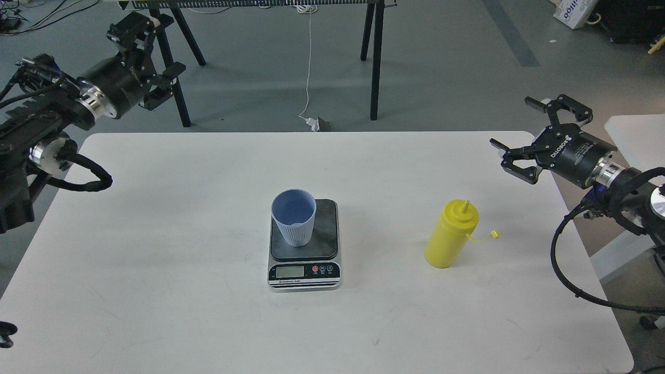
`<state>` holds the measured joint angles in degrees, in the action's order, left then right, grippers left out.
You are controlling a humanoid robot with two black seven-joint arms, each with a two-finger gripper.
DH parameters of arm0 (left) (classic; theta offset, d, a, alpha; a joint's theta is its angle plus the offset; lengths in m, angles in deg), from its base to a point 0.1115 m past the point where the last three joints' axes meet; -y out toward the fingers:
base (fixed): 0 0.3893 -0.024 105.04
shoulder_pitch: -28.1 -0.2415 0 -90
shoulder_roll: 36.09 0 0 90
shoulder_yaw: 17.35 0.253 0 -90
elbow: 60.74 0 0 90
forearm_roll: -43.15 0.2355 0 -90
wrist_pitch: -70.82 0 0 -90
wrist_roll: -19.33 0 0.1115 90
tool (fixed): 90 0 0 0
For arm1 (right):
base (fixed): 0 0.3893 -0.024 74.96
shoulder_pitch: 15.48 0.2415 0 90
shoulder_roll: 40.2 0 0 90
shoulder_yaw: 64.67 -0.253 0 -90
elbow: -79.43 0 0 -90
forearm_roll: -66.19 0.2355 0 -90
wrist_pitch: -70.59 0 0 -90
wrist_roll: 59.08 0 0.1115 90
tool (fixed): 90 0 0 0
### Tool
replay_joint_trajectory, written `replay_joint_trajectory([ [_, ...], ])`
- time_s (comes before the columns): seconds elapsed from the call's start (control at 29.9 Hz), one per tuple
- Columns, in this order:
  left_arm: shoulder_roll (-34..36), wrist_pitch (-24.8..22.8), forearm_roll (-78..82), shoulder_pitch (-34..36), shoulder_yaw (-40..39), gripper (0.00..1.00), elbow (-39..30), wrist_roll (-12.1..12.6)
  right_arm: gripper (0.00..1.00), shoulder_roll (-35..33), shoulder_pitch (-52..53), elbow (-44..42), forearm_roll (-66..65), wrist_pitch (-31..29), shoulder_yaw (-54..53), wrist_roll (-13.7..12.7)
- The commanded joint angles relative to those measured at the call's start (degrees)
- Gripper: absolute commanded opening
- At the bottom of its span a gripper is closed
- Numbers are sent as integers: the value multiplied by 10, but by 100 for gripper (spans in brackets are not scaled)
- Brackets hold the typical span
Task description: Pour seasoning into cup on scale with both arms
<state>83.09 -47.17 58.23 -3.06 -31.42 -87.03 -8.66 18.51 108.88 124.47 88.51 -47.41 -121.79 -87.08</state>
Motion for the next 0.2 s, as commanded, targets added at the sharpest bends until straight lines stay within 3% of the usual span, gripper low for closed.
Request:
replay_joint_trajectory([
  [0.0,-4,0,-3,-3,-10,99,10,0,97,0,2,-5,0,0,-1,0],
  [0.17,-7,0,-4,-3,-10,99,11,0,97,3,8,-13,0,0,-1,0],
])
